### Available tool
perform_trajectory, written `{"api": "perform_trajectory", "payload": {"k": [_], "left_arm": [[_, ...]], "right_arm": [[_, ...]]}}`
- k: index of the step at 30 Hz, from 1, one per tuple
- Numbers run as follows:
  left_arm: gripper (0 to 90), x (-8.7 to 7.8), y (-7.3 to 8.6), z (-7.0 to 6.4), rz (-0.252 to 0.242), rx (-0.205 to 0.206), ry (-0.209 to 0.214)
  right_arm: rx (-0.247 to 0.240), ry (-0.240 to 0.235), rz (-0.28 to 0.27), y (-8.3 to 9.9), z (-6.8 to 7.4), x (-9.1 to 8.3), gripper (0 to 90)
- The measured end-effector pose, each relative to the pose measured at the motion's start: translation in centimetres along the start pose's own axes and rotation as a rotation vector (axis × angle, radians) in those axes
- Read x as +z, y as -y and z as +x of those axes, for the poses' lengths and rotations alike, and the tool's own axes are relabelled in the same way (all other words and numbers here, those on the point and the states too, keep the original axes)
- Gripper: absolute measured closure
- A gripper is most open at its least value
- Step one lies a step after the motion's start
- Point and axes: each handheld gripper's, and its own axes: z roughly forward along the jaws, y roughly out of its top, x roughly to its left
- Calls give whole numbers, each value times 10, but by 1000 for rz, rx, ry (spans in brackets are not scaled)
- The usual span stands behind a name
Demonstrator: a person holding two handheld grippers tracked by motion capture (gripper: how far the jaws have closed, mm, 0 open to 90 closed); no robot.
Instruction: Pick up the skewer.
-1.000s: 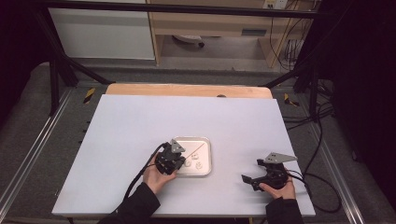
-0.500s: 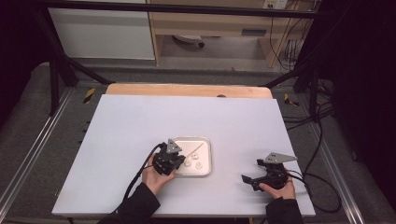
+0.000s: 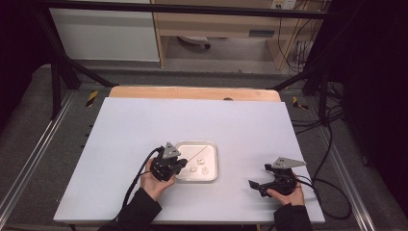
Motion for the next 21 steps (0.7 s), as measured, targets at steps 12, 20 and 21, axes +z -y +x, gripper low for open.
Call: {"api": "perform_trajectory", "payload": {"k": [12,20,21], "left_arm": [[885,-7,-1,-1,-12,24,45],[885,-8,-4,-9,-9,51,80],[885,-8,-5,-10,-10,54,82]], "right_arm": [[-30,-3,-4,-4,5,1,7],[-71,-3,-3,-11,14,3,7],[-76,1,-1,-12,15,3,7]]}}
